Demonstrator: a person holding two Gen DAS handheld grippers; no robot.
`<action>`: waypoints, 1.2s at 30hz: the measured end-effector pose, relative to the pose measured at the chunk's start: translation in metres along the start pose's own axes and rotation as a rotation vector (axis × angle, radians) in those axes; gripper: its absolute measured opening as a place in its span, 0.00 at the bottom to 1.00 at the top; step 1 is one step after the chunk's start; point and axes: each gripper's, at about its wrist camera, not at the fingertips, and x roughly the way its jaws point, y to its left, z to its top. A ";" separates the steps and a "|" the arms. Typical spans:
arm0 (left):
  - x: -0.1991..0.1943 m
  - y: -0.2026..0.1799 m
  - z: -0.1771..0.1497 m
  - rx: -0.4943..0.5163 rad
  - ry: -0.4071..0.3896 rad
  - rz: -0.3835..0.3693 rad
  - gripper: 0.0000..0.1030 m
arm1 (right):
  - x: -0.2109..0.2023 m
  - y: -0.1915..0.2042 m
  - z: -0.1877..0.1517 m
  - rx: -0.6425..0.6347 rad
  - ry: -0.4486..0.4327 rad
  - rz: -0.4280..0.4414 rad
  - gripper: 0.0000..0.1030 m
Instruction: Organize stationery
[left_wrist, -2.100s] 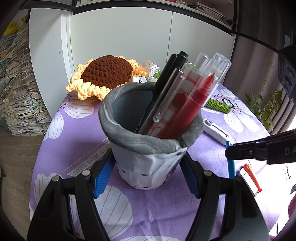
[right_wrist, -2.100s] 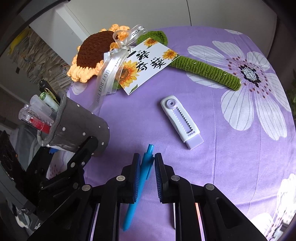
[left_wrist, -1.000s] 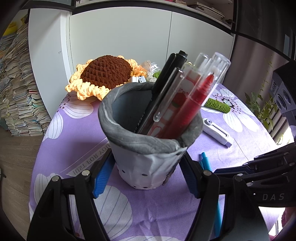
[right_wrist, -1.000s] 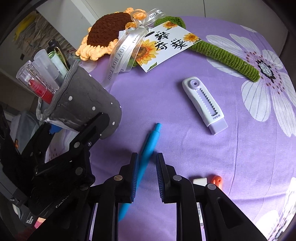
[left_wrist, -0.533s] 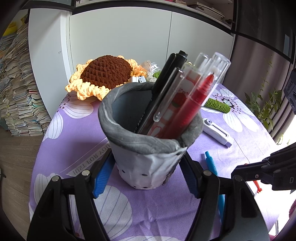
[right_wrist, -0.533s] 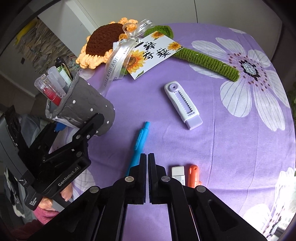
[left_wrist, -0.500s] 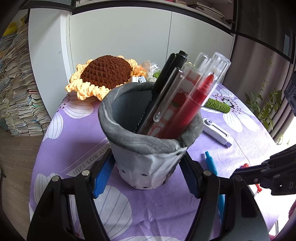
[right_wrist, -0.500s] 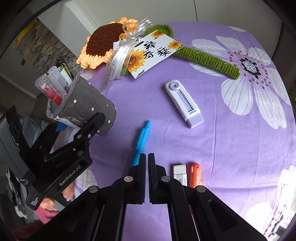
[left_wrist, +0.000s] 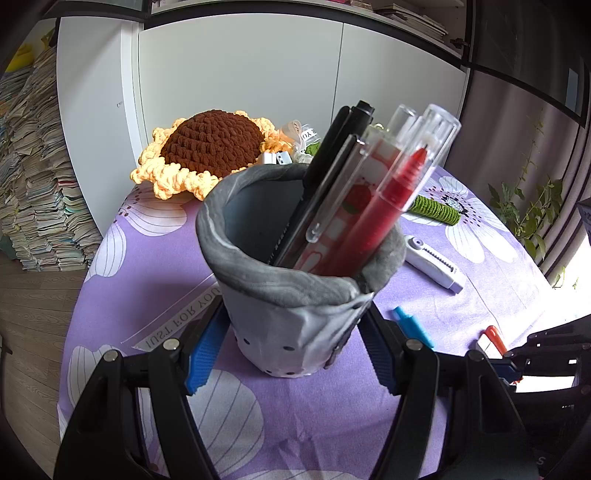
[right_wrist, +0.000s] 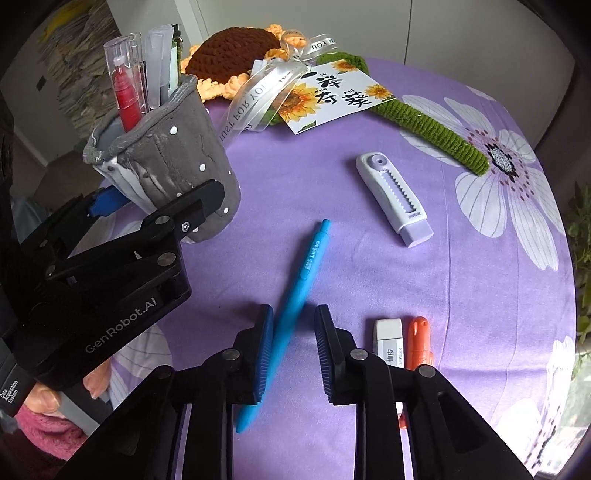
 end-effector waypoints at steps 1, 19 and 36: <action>0.000 0.000 0.000 0.001 0.000 0.001 0.67 | -0.001 -0.001 -0.001 0.005 0.010 0.008 0.11; 0.000 0.000 0.000 0.001 0.000 0.000 0.66 | -0.017 -0.024 -0.015 -0.077 0.090 -0.025 0.10; 0.000 0.000 0.000 0.001 0.000 -0.001 0.67 | 0.014 -0.009 0.041 -0.110 0.104 -0.077 0.12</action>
